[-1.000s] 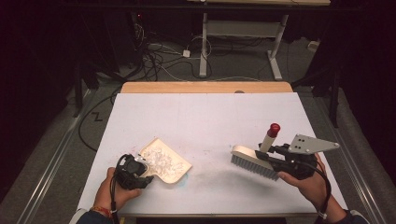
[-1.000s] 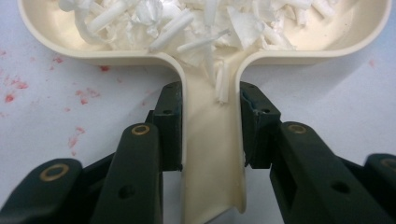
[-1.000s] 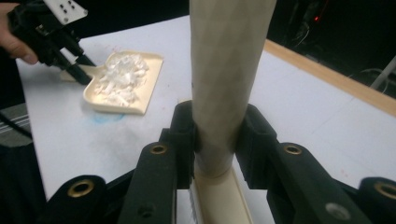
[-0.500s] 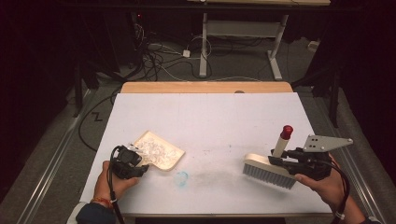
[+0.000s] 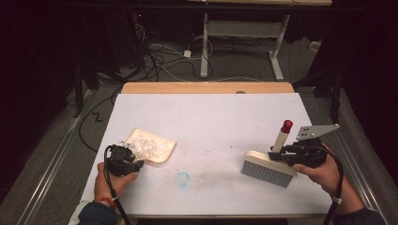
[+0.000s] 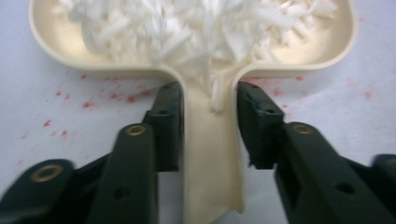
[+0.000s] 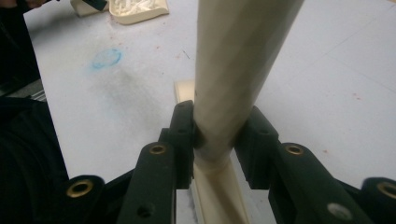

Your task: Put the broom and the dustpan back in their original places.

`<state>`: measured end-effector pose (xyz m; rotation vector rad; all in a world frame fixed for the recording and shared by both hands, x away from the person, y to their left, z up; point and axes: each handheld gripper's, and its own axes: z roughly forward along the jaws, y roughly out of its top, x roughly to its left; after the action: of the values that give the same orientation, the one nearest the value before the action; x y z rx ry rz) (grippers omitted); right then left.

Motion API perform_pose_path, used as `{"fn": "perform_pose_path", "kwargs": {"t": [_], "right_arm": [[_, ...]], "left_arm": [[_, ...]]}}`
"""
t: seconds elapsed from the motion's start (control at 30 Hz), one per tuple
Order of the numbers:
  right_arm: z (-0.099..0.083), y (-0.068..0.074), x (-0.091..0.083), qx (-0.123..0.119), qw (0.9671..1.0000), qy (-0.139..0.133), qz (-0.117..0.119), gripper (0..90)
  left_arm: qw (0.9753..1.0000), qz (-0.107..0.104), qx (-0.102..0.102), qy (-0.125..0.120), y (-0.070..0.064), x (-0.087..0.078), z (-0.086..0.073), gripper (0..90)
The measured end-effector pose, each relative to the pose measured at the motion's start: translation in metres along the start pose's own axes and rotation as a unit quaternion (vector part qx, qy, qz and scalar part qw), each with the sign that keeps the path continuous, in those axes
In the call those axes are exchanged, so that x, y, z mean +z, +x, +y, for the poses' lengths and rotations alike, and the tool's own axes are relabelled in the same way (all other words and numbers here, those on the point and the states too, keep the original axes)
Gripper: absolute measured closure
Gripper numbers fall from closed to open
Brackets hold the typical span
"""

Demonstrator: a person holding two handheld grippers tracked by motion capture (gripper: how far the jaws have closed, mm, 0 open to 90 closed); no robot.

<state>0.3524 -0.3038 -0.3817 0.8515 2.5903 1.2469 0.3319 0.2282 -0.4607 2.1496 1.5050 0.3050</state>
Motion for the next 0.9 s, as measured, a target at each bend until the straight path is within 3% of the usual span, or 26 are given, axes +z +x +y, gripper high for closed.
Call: {"fn": "perform_pose_path", "kwargs": {"t": [0.07, 0.2, 0.47, 0.57, 0.63, 0.83, 0.9], "right_arm": [[0.003, -0.003, 0.003, 0.001, 0.9998, 0.002, -0.019, 67.4], [0.008, -0.011, 0.012, 0.006, 0.9994, 0.003, -0.033, 65.3], [0.013, -0.03, 0.032, 0.044, 0.996, 0.004, -0.077, 59.6], [0.016, -0.036, 0.04, 0.051, 0.9946, 0.006, -0.09, 59.4], [0.018, -0.038, 0.045, 0.053, 0.9938, 0.007, -0.097, 59.1], [0.023, -0.04, 0.057, 0.052, 0.9907, 0.016, -0.125, 57.7], [0.025, -0.041, 0.061, 0.05, 0.9888, 0.016, -0.14, 56.5]], "left_arm": [[1.0, -0.002, 0.003, 0.001, -0.006, -0.001, -0.002, 53.8], [0.9997, -0.02, 0.012, -0.006, -0.019, -0.004, -0.01, 50.5], [0.9973, -0.033, 0.059, -0.028, -0.032, -0.008, -0.019, 47.0], [0.9945, -0.031, 0.09, -0.043, -0.03, -0.008, -0.023, 44.0], [0.9918, -0.018, 0.109, -0.064, -0.029, -0.008, -0.026, 39.3], [0.9842, -0.014, 0.134, -0.115, -0.031, -0.013, -0.031, 28.2], [0.98, -0.006, 0.145, -0.136, -0.035, -0.015, -0.033, 25.8]]}}
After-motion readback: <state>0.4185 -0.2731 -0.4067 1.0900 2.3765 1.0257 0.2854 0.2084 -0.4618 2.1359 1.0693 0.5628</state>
